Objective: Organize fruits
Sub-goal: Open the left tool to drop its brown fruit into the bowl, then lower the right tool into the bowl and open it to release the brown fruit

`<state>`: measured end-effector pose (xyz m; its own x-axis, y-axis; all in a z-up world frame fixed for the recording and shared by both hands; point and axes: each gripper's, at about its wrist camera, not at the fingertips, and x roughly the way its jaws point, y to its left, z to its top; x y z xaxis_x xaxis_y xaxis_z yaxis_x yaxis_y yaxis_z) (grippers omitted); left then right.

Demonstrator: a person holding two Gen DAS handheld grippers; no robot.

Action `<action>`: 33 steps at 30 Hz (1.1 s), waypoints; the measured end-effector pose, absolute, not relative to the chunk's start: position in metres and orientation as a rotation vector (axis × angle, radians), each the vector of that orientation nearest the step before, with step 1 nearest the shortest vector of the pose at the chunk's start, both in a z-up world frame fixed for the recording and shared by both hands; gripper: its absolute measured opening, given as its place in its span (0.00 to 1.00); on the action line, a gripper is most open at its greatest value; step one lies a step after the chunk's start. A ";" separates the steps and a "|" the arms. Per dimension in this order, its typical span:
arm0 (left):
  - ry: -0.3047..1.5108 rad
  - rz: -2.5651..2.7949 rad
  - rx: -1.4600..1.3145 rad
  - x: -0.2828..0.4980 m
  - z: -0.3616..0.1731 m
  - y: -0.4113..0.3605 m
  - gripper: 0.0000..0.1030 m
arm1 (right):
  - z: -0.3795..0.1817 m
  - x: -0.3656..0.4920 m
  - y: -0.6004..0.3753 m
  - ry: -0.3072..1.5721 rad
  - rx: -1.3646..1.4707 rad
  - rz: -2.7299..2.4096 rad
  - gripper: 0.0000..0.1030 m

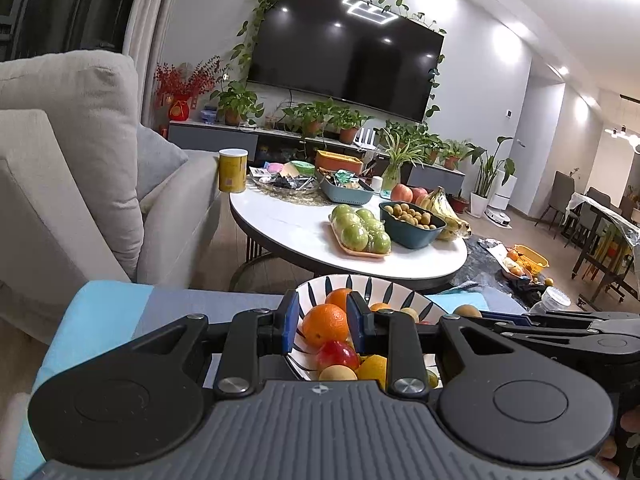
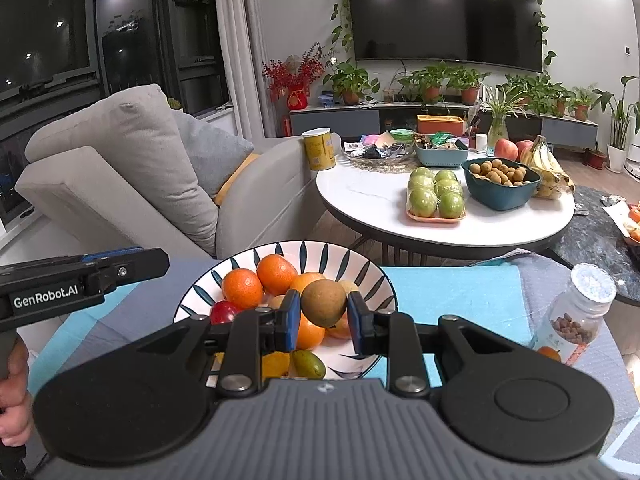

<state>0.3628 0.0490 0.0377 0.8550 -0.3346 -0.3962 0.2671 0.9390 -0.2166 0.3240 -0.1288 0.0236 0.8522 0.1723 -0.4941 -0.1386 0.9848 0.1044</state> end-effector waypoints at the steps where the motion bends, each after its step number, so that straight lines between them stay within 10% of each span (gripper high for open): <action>1: 0.446 -0.318 -0.156 0.364 0.037 0.049 0.24 | 0.023 0.324 -0.128 0.527 0.066 0.164 0.59; 33: 0.471 -0.305 -0.135 0.366 0.035 0.044 0.24 | 0.019 0.325 -0.133 0.518 0.063 0.127 0.59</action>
<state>0.3657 0.0441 0.0346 0.8471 -0.3193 -0.4248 0.2573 0.9459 -0.1977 0.3255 -0.1332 0.0191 0.8614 0.1372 -0.4891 -0.1053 0.9902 0.0922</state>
